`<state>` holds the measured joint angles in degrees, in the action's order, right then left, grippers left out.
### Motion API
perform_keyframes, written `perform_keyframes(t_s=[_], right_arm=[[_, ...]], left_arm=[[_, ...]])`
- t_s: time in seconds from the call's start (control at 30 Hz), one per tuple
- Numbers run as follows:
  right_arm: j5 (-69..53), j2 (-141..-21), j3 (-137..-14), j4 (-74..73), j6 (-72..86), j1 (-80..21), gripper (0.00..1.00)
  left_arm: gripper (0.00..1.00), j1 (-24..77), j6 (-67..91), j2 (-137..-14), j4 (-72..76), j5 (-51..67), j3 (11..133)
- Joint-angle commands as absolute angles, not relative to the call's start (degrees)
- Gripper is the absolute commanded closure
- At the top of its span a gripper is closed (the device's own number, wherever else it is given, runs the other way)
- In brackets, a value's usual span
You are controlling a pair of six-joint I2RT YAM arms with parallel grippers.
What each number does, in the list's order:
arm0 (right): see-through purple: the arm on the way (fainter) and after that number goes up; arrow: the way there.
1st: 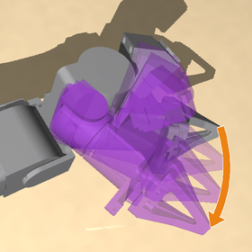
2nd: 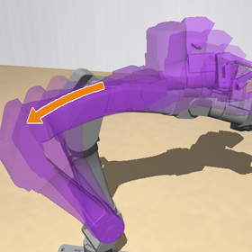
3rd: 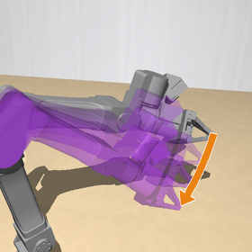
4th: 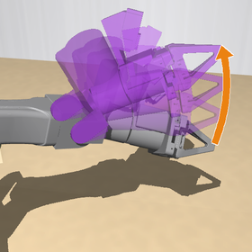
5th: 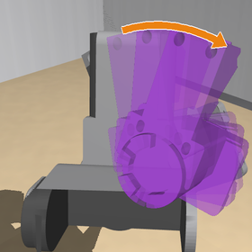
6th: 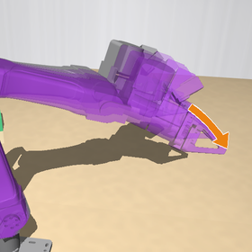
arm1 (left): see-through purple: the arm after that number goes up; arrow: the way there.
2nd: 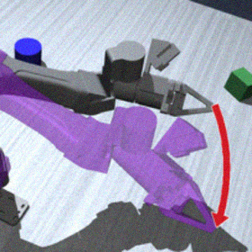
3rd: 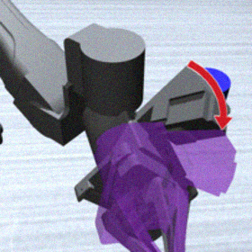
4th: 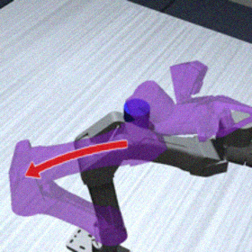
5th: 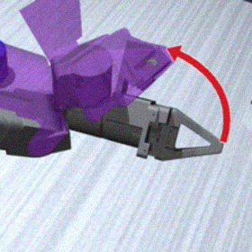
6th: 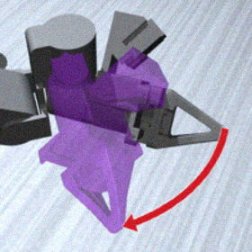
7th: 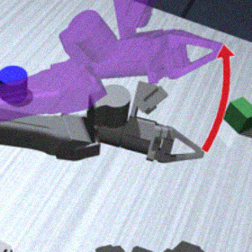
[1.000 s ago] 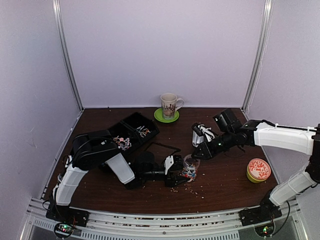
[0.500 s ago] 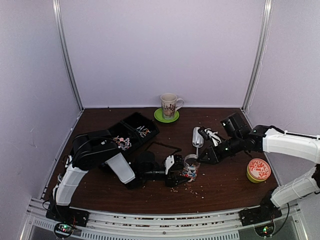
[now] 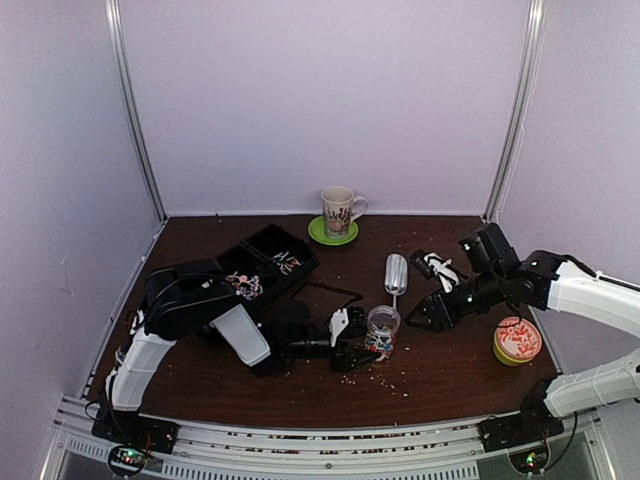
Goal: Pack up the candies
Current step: Screw the box lid onto the packing bottle.
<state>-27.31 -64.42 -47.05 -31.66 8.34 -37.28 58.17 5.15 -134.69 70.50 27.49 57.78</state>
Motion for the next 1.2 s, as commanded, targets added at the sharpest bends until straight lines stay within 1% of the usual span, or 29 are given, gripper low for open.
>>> perform_keyframes(t_s=[0.0, 0.07, 0.13, 0.2, 0.3, 0.33, 0.43, 0.77, 0.97, 1.17], right_arm=[[-20.35, -62.47, -49.35, -30.45, 2.19, -38.34, 0.38], [-18.35, -61.80, -48.33, -27.93, -2.37, -39.14, 0.34], [-16.94, -61.02, -45.99, -24.57, -6.55, -40.34, 0.27], [-17.90, -60.05, -43.35, -20.56, -11.82, -41.41, 0.25], [-19.86, -58.63, -39.75, -13.87, -16.66, -42.33, 0.16], [-20.85, -58.56, -39.10, -12.02, -17.54, -42.36, 0.15], [-23.38, -60.55, -39.07, -9.34, -20.20, -42.43, 0.14], [-30.16, -71.16, -44.81, -10.32, -25.11, -42.46, 0.14], [-30.99, -74.94, -48.15, -12.87, -26.76, -42.83, 0.17], [-31.94, -75.36, -47.58, -12.92, -28.42, -45.04, 0.17]], left_arm=[[0.39, 56.93, 3.42, -136.23, 69.13, 29.84, 56.85], [0.39, 56.43, 3.05, -136.17, 69.72, 31.77, 56.38], [0.39, 55.85, 3.06, -136.26, 70.64, 33.42, 55.93], [0.39, 55.50, 3.11, -136.48, 71.31, 35.13, 55.70], [0.39, 55.12, 3.08, -136.83, 71.37, 37.55, 55.98], [0.39, 55.11, 3.08, -137.02, 71.41, 38.21, 56.04], [0.39, 55.11, 2.99, -137.29, 71.78, 39.99, 56.25], [0.39, 54.84, 3.21, -137.90, 71.80, 43.07, 56.74], [0.42, 54.84, 3.30, -137.83, 69.61, 40.51, 57.23], [0.42, 54.84, 3.38, -137.66, 68.23, 38.28, 57.42]])
